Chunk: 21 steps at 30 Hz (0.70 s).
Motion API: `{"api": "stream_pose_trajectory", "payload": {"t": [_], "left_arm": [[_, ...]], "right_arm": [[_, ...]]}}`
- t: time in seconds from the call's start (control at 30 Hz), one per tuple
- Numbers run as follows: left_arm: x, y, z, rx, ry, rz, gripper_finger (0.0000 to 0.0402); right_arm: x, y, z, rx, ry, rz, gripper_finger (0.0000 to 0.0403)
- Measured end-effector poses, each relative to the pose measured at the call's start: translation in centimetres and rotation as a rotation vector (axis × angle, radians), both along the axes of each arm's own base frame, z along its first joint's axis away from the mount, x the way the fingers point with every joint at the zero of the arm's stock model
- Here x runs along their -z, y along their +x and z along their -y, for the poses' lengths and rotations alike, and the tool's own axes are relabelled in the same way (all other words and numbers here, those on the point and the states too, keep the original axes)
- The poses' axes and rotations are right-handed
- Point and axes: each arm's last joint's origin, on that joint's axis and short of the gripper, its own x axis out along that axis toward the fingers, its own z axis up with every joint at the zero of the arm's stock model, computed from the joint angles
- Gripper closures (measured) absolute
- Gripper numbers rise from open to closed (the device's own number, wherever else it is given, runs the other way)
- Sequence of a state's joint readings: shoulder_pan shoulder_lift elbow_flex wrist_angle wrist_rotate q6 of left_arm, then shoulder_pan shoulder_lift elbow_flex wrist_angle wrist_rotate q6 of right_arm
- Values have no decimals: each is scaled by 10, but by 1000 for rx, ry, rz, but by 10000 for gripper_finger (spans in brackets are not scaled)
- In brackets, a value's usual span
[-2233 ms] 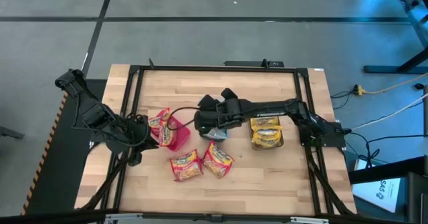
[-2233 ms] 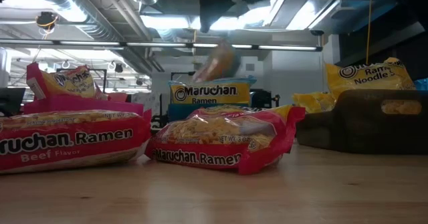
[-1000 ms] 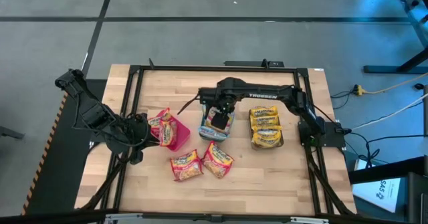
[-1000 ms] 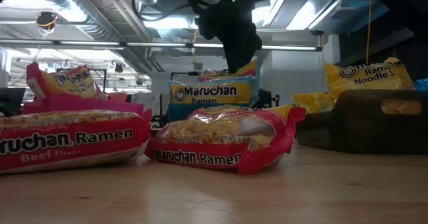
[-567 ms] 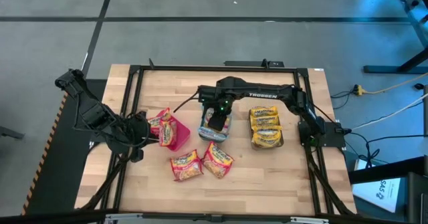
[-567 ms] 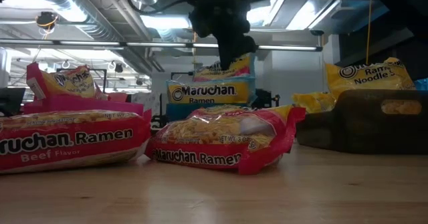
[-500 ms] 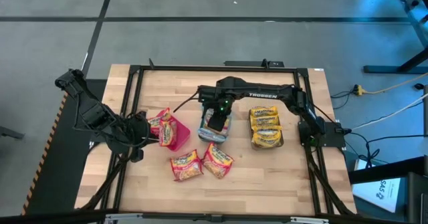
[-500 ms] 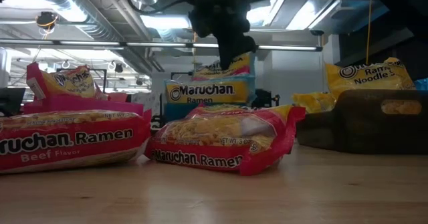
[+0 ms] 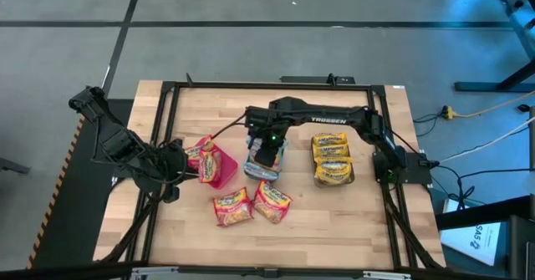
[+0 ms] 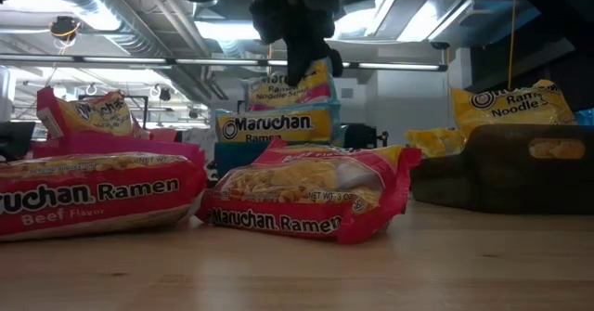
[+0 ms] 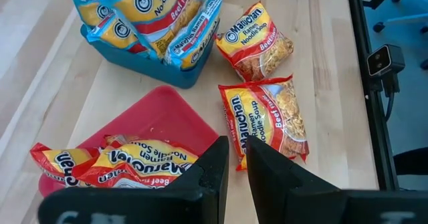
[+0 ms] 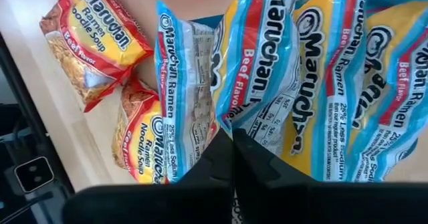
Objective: Sort Maruchan noodles
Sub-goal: Put the blue noodle pack into the blue bin
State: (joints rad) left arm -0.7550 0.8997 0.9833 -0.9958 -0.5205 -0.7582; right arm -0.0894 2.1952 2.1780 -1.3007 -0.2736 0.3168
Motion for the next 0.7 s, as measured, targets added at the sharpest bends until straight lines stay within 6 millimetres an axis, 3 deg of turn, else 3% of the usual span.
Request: {"api": "stream_pose_trajectory", "payload": {"t": [0.17, 0.43, 0.7], "left_arm": [[0, 0, 0, 0, 1, -1, 355], [2, -2, -1, 1, 19, -21, 355], [2, -2, -1, 1, 19, -22, 355]], "right_arm": [[-1, 3, -14, -11, -21, 20, 399], [0, 4, -54, -71, -134, 32, 401], [1, 5, -48, 32, -170, 10, 399]]}}
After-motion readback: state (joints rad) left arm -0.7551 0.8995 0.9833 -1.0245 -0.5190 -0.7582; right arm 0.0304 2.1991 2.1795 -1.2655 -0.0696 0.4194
